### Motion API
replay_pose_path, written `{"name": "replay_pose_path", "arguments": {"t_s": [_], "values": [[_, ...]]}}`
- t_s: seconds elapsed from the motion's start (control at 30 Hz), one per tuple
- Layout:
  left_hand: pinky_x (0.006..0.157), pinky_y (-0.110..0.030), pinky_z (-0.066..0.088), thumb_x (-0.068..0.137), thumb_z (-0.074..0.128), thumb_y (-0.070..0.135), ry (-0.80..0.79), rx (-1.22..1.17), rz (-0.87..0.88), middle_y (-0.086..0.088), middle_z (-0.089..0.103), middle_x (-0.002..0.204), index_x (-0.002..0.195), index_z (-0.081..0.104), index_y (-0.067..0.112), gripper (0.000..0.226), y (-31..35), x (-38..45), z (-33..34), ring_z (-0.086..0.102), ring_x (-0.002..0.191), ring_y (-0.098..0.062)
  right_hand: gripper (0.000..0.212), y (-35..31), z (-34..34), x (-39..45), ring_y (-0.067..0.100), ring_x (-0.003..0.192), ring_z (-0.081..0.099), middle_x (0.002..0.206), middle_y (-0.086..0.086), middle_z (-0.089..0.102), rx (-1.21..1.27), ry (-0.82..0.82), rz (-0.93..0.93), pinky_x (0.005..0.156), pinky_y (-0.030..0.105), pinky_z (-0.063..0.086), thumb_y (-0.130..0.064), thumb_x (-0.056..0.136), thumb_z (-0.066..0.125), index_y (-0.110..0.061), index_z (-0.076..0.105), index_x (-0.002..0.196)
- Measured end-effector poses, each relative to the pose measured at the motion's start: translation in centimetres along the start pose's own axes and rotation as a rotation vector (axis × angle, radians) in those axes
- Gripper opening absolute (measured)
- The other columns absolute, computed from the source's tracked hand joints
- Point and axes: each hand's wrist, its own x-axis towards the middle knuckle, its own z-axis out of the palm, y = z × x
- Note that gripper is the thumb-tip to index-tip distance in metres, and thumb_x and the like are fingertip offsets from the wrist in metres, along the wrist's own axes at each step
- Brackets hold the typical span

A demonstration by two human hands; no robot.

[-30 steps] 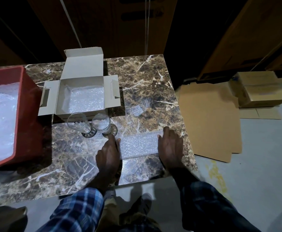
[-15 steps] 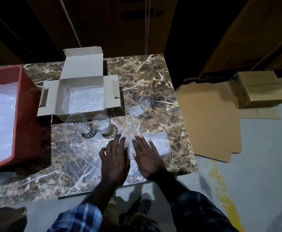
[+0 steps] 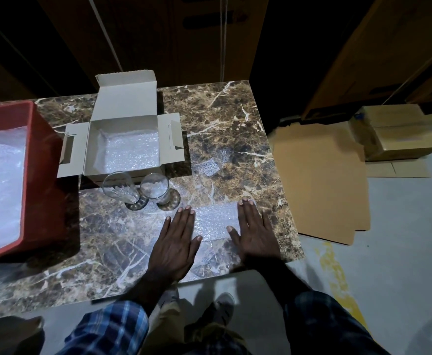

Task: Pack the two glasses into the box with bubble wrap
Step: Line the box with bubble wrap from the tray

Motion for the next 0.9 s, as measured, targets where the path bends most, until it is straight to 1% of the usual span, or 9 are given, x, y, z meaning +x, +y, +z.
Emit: {"name": "replay_pose_path", "arguments": {"t_s": [0.13,0.27,0.3,0.37,0.43,0.47,0.63,0.73,0.9], "values": [[0.124,-0.043,0.002,0.106,0.028,0.048,-0.013,0.029,0.005,-0.006,0.01,0.166,0.159,0.016,0.01,0.067,-0.2,0.1,-0.4,0.004,0.154,-0.017,0.074,0.2,-0.3,0.0,0.025,0.154,-0.003,0.166,0.01,-0.003,0.018,0.048,0.048,0.124,0.043,-0.002,-0.056,0.104,0.02,-0.008,0.006,0.159],[0.124,-0.044,0.001,0.105,0.029,0.048,0.005,0.02,-0.014,-0.009,0.015,0.165,0.157,0.021,0.007,0.067,0.3,0.0,-0.5,0.006,0.154,-0.019,0.059,-2.0,-0.3,0.1,0.025,0.151,0.01,0.161,0.017,0.019,-0.035,0.226,-0.084,0.124,0.037,-0.008,-0.025,0.103,0.042,-0.002,0.023,0.154],[0.124,-0.044,0.002,0.105,0.028,0.049,0.0,0.018,-0.003,-0.009,0.016,0.165,0.157,0.022,0.007,0.067,0.3,-0.1,-0.5,0.008,0.154,-0.02,0.057,-2.8,0.0,-0.1,0.023,0.15,0.016,0.158,0.017,0.028,-0.012,0.27,-0.173,0.125,0.036,-0.004,-0.017,0.099,0.049,-0.002,0.031,0.152],[0.124,-0.045,0.002,0.104,0.026,0.053,-0.016,0.012,0.015,-0.008,0.014,0.165,0.158,0.021,0.009,0.069,0.1,-0.4,-0.4,0.008,0.154,-0.021,0.053,-3.9,1.2,-0.3,0.025,0.145,0.033,0.153,0.019,0.04,0.065,0.293,-0.325,0.124,0.039,0.017,-0.011,0.094,0.057,0.0,0.046,0.145],[0.124,-0.045,0.002,0.103,0.029,0.057,-0.032,-0.005,0.035,-0.007,0.011,0.166,0.159,0.019,0.014,0.071,-0.2,-0.5,-0.6,0.006,0.154,-0.02,0.052,-4.4,2.2,-0.5,0.029,0.141,0.042,0.151,0.019,0.044,0.098,0.233,-0.328,0.115,0.045,0.036,-0.013,0.093,0.059,0.0,0.049,0.143],[0.123,-0.046,0.002,0.102,0.031,0.057,-0.035,-0.009,0.053,-0.007,0.012,0.166,0.159,0.02,0.017,0.071,-0.5,-0.6,-0.8,0.007,0.154,-0.02,0.052,-4.4,2.5,-0.5,0.03,0.142,0.041,0.153,0.018,0.042,0.106,0.202,-0.304,0.114,0.046,0.037,-0.014,0.095,0.057,0.0,0.047,0.144],[0.122,-0.051,0.014,0.095,0.046,0.042,0.015,0.037,0.196,-0.012,0.032,0.16,0.151,0.041,0.016,0.062,-2.5,-0.4,-1.7,0.028,0.149,-0.027,0.054,-3.3,2.6,-0.3,0.022,0.151,0.019,0.163,0.01,0.024,0.15,0.086,-0.317,0.123,0.041,0.019,-0.025,0.103,0.036,-0.007,0.032,0.154],[0.119,-0.054,0.021,0.088,0.05,0.034,0.068,0.1,0.3,-0.016,0.046,0.151,0.141,0.054,0.009,0.058,-3.8,0.1,-1.8,0.042,0.141,-0.032,0.058,-3.1,2.2,-0.2,0.014,0.153,0.005,0.164,0.004,0.014,0.214,0.065,-0.31,0.125,0.033,0.004,-0.028,0.102,0.035,-0.01,0.026,0.157],[0.113,-0.052,0.032,0.088,0.053,0.03,0.163,0.08,0.405,-0.014,0.06,0.137,0.123,0.066,0.007,0.044,-4.9,0.8,-2.9,0.056,0.128,-0.034,0.068,-3.8,1.7,-0.3,0.018,0.153,0.01,0.164,0.005,0.016,0.261,0.03,-0.283,0.124,0.033,-0.003,-0.034,0.095,0.045,-0.013,0.026,0.157]]}}
